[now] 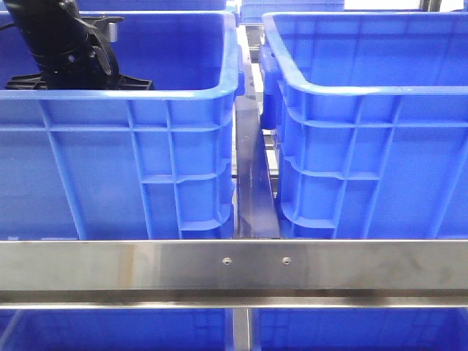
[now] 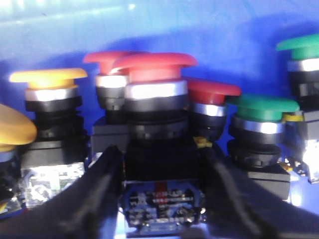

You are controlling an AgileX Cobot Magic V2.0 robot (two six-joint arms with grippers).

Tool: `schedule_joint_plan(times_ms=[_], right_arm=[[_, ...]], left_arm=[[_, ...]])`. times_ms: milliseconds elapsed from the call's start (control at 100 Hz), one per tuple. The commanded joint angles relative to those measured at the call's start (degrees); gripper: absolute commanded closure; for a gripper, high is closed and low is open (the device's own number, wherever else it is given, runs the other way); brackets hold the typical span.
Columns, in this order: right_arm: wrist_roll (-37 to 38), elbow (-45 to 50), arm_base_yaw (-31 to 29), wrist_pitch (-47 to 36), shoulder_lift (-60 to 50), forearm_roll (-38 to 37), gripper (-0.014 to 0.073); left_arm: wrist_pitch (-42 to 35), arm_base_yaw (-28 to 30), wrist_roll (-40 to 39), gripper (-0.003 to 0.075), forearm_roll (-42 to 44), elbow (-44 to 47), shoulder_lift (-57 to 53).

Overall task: Pick red and yellow buttons and place in box
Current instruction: 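Lower the left gripper into the button bin and grasp a red button, then lift the red button and pass it to the right gripper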

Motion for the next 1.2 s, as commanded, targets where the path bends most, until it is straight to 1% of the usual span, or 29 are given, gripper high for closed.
schedule_joint_plan(times_ms=[0,40,220,430,610,810,1030,1190], right_arm=[[-0.4,-1.2,0.1,-4.8,-0.8,-0.7,0.0661],[-0.4,-1.2,0.1,-4.8,-0.8,-0.7,0.0661],[-0.4,-1.2,0.1,-4.8,-0.8,-0.7,0.0661],[-0.4,-1.2,0.1,-4.8,-0.8,-0.7,0.0661],[-0.4,-1.2,0.1,-4.8,-0.8,-0.7,0.0661],[-0.4,-1.2,0.1,-4.8,-0.8,-0.7,0.0661],[-0.4,-1.2,0.1,-5.7,-0.8,-0.7,0.0661],[-0.4,-1.2,0.1,-8.1,-0.8,-0.7,0.0661]], left_arm=[[-2.2,0.0,-0.7,0.0695,0.3,-1.9,-3.6],[-2.0,0.0,-0.7,0.0741,0.3,-1.9,-4.0],[-1.0,-1.6,0.0,0.0739,1.1,-1.9,-8.3],[3.2,-6.6,3.4,0.0739,2.0,-1.9,-16.4],[5.3,-12.6,5.2,0.0739,2.7,-1.9,-23.4],[7.5,-21.5,8.6,0.0739,2.7,-1.9,-29.3],[8.3,-31.0,11.2,0.0739,2.7,-1.9,-31.7],[8.3,-36.0,12.5,0.0739,2.7,-1.9,-31.7]])
